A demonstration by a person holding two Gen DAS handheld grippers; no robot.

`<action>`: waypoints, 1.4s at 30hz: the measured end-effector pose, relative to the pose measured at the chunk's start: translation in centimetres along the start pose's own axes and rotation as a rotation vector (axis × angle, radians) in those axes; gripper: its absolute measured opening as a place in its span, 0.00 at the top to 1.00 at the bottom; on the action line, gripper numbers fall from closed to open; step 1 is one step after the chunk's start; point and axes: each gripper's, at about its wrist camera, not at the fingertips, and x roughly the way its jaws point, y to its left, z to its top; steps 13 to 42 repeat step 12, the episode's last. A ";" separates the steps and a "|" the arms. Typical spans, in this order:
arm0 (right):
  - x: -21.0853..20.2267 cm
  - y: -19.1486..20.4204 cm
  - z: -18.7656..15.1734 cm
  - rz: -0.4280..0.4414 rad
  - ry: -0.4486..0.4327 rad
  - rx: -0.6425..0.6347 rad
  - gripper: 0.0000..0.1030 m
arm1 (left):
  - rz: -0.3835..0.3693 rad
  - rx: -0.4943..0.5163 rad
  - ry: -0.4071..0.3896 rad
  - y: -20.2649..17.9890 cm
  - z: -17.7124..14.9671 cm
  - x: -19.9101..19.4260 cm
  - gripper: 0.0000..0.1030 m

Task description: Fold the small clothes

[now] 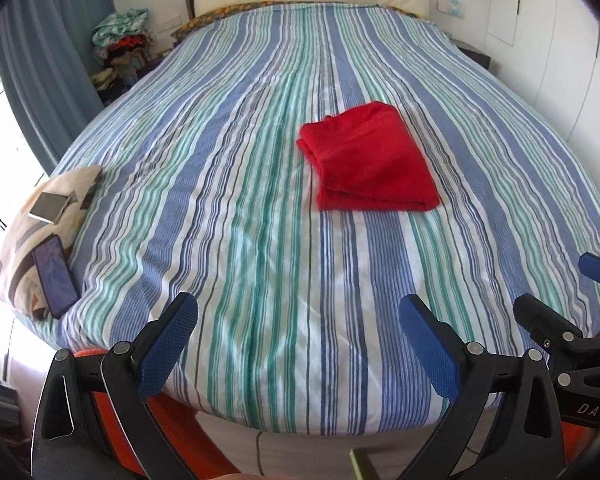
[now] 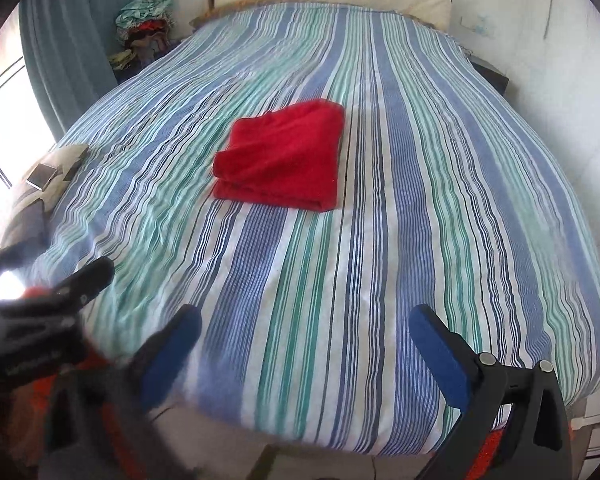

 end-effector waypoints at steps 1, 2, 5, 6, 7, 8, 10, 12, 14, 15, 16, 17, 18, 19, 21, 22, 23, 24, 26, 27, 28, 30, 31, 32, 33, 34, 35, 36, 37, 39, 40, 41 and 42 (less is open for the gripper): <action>-0.1 0.0 0.0 -0.005 -0.005 -0.001 0.01 | 0.001 0.001 0.000 0.0 0.0 0.0 0.02; -0.1 -0.1 0.1 -0.008 -0.010 -0.002 0.01 | 0.002 0.002 0.001 0.0 0.0 0.1 0.02; -0.2 -0.1 0.2 -0.012 -0.015 -0.001 0.01 | 0.000 0.002 0.006 0.0 0.0 0.3 0.02; -0.2 -0.2 0.2 -0.010 -0.015 0.001 0.01 | -0.002 0.000 0.009 0.0 0.0 0.4 0.02; -0.2 -0.2 0.2 -0.008 -0.017 0.005 0.01 | -0.006 -0.005 0.011 0.0 -0.1 0.5 0.02; -0.2 -0.3 0.2 -0.007 -0.020 0.009 0.01 | -0.010 -0.011 0.009 0.1 -0.1 0.4 0.02; -0.4 -0.3 0.3 -0.004 -0.029 0.014 0.01 | 0.001 -0.015 -0.008 0.1 -0.2 0.2 0.02; -0.5 -0.4 0.4 -0.004 -0.042 0.020 0.01 | 0.021 -0.003 -0.028 -0.1 -0.2 -0.2 0.02; -0.5 -0.4 0.4 -0.004 -0.042 0.020 0.01 | 0.021 -0.003 -0.028 -0.1 -0.2 -0.2 0.02; -0.5 -0.4 0.4 -0.004 -0.042 0.020 0.01 | 0.021 -0.003 -0.028 -0.1 -0.2 -0.2 0.02; -0.5 -0.4 0.4 -0.004 -0.042 0.020 0.01 | 0.021 -0.003 -0.028 -0.1 -0.2 -0.2 0.02; -0.5 -0.4 0.4 -0.004 -0.042 0.020 0.01 | 0.021 -0.003 -0.028 -0.1 -0.2 -0.2 0.02; -0.5 -0.4 0.4 -0.004 -0.042 0.020 0.01 | 0.021 -0.003 -0.028 -0.1 -0.2 -0.2 0.02; -0.5 -0.4 0.4 -0.004 -0.042 0.020 0.01 | 0.021 -0.003 -0.028 -0.1 -0.2 -0.2 0.02; -0.5 -0.4 0.4 -0.004 -0.042 0.020 0.01 | 0.021 -0.003 -0.028 -0.1 -0.2 -0.2 0.02; -0.5 -0.4 0.4 -0.004 -0.042 0.020 0.01 | 0.021 -0.003 -0.028 -0.1 -0.2 -0.2 0.02; -0.5 -0.4 0.4 -0.004 -0.042 0.020 0.01 | 0.021 -0.003 -0.028 -0.1 -0.2 -0.2 0.02; -0.5 -0.4 0.4 -0.004 -0.042 0.020 0.01 | 0.021 -0.003 -0.028 -0.1 -0.2 -0.2 0.02; -0.5 -0.4 0.4 -0.004 -0.042 0.020 0.01 | 0.021 -0.003 -0.028 -0.1 -0.2 -0.2 0.02; -0.5 -0.4 0.4 -0.004 -0.042 0.020 0.01 | 0.021 -0.003 -0.028 -0.1 -0.2 -0.2 0.02; -0.5 -0.4 0.4 -0.004 -0.042 0.020 0.01 | 0.021 -0.003 -0.028 -0.1 -0.2 -0.2 0.02; -0.5 -0.4 0.4 -0.004 -0.042 0.020 0.01 | 0.021 -0.003 -0.028 -0.1 -0.2 -0.2 0.02; -0.5 -0.4 0.4 -0.004 -0.042 0.020 0.01 | 0.021 -0.003 -0.028 -0.1 -0.2 -0.2 0.02; -0.5 -0.4 0.4 -0.004 -0.042 0.020 0.01 | 0.021 -0.003 -0.028 -0.1 -0.2 -0.2 0.02; -0.5 -0.4 0.4 -0.004 -0.042 0.020 0.01 | 0.021 -0.003 -0.028 -0.1 -0.2 -0.2 0.02; -0.5 -0.4 0.4 -0.004 -0.042 0.020 0.01 | 0.021 -0.003 -0.028 -0.1 -0.2 -0.2 0.02; -0.5 -0.4 0.4 -0.004 -0.042 0.020 0.01 | 0.021 -0.003 -0.028 -0.1 -0.2 -0.2 0.02; -0.5 -0.4 0.4 -0.004 -0.042 0.020 0.01 | 0.021 -0.003 -0.028 -0.1 -0.2 -0.2 0.02; -0.5 -0.4 0.4 -0.004 -0.042 0.020 0.01 | 0.021 -0.003 -0.028 -0.1 -0.2 -0.2 0.02; -0.5 -0.4 0.4 -0.004 -0.042 0.020 0.01 | 0.021 -0.003 -0.028 -0.1 -0.2 -0.2 0.02; -0.5 -0.4 0.4 -0.004 -0.042 0.020 0.01 | 0.021 -0.003 -0.028 -0.1 -0.2 -0.2 0.02; -0.5 -0.4 0.4 -0.004 -0.042 0.020 0.01 | 0.021 -0.003 -0.028 -0.1 -0.2 -0.2 0.02; -0.5 -0.4 0.4 -0.004 -0.042 0.020 0.01 | 0.021 -0.003 -0.028 -0.1 -0.2 -0.2 0.02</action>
